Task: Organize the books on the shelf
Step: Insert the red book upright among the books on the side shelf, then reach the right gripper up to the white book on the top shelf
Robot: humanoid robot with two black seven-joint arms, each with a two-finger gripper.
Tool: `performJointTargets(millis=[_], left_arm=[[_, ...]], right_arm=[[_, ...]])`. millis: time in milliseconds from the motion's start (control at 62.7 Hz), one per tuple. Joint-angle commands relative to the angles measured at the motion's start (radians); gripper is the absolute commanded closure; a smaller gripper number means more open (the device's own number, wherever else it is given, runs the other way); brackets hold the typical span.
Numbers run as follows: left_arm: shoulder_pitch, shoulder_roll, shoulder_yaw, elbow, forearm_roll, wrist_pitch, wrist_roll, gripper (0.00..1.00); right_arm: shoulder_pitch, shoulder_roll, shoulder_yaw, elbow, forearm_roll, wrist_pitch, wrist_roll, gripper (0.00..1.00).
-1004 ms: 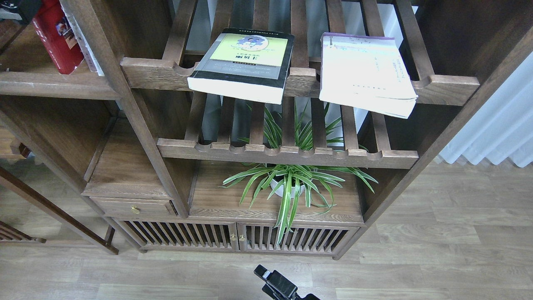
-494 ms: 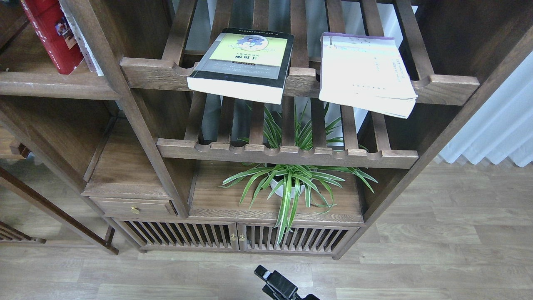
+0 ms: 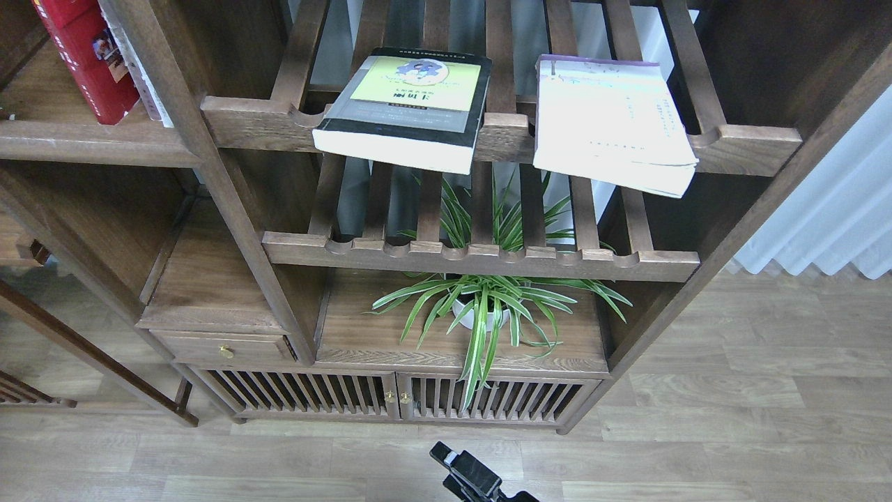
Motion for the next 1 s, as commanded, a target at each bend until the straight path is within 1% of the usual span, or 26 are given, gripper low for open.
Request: performJointTargets(millis=[0, 143, 175, 255, 367, 478, 542, 558, 638, 845, 989], left_arm=[[0.126, -0.013, -0.057, -0.046, -0.033, 0.000, -0.014, 0.44], [0.246, -0.074, -0.085, -0.080, -0.086, 0.000, -0.013, 0.42], [0.257, -0.085, -0.085, -0.080, -0.091, 0.000, -0.014, 0.41], [0.292, -0.156, -0.085, -0.077, -0.096, 0.000, -0.011, 0.32], [0.329, -0.209, -0.083, -0.077, -0.096, 0.000, -0.010, 0.25], [0.360, -0.249, -0.068, -0.072, -0.096, 0.000, -0.010, 0.15], [0.372, -0.281, -0.059, -0.063, -0.096, 0.000, -0.008, 0.08], [0.389, -0.303, -0.056, -0.062, -0.096, 0.000, -0.008, 0.05], [0.418, -0.323, -0.045, -0.060, -0.096, 0.000, -0.008, 0.02], [0.482, -0.367, 0.000, -0.011, -0.096, 0.000, -0.011, 0.01], [0.495, -0.386, 0.021, 0.047, -0.097, 0.000, -0.011, 0.01]], right_arm=[[0.000, 0.000, 0.000, 0.003, 0.017, 0.000, 0.002, 0.00], [0.006, 0.000, 0.003, 0.017, 0.049, 0.000, 0.016, 0.00], [0.009, 0.000, 0.005, 0.017, 0.052, 0.000, 0.017, 0.00], [0.018, 0.000, 0.011, 0.018, 0.062, 0.000, 0.029, 0.00], [0.028, 0.000, 0.019, 0.023, 0.068, 0.000, 0.042, 0.00], [0.032, 0.000, 0.048, 0.035, 0.072, 0.000, 0.049, 0.00], [0.032, 0.000, 0.074, 0.064, 0.072, 0.000, 0.049, 0.00], [0.032, 0.000, 0.092, 0.093, 0.072, 0.000, 0.049, 0.00], [0.026, 0.000, 0.121, 0.141, 0.072, 0.000, 0.049, 0.00], [-0.012, 0.000, 0.178, 0.317, 0.072, 0.000, 0.049, 0.00], [-0.034, -0.017, 0.221, 0.425, 0.072, 0.000, 0.049, 0.01]])
